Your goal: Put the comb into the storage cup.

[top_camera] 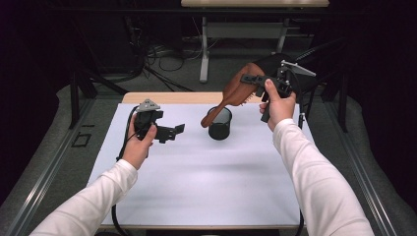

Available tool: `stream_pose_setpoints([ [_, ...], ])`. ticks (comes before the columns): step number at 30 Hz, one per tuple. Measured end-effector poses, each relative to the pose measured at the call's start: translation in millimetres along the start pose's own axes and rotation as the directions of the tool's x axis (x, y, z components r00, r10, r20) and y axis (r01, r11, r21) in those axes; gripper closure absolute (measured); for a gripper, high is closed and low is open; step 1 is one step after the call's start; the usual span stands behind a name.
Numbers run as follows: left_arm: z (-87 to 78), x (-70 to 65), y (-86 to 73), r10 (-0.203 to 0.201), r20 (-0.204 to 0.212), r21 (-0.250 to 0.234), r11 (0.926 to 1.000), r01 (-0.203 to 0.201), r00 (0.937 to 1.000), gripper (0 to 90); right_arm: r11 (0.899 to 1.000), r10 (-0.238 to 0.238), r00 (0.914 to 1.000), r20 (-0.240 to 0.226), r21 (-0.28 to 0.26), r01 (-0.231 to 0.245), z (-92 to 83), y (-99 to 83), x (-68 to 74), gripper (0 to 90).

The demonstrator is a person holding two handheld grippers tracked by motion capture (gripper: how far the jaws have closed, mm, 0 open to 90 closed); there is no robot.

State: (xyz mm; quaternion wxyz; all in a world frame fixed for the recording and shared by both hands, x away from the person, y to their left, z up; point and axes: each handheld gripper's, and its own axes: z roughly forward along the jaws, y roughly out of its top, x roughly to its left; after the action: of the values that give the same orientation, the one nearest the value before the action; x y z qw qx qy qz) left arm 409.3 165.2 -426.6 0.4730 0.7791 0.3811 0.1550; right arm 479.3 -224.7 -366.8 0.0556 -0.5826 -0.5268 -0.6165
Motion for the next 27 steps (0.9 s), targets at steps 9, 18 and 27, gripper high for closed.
stream_pose_setpoints([
  [9, -1.3, -0.4, -0.5, -0.002, -0.019, 0.008, 1.0, 0.003, 0.9998, 0.4, 1.0, -0.015, 0.9996, 0.023, -0.026, 0.016, -4.4, 4.2, 1.7, 47.8],
  [18, -1.3, -1.4, -1.5, -0.014, 0.0, 0.015, 0.9998, 0.014, 0.9999, 0.6, 0.998, -0.021, 0.9986, 0.047, -0.055, 0.024, -6.4, 6.8, 1.5, 47.8],
  [27, -4.2, -1.6, -1.9, -0.017, -0.007, 0.015, 0.9997, 0.017, 0.9998, 0.6, 0.995, -0.038, 0.9968, 0.07, -0.094, 0.045, -6.6, 10.3, 1.4, 47.8],
])
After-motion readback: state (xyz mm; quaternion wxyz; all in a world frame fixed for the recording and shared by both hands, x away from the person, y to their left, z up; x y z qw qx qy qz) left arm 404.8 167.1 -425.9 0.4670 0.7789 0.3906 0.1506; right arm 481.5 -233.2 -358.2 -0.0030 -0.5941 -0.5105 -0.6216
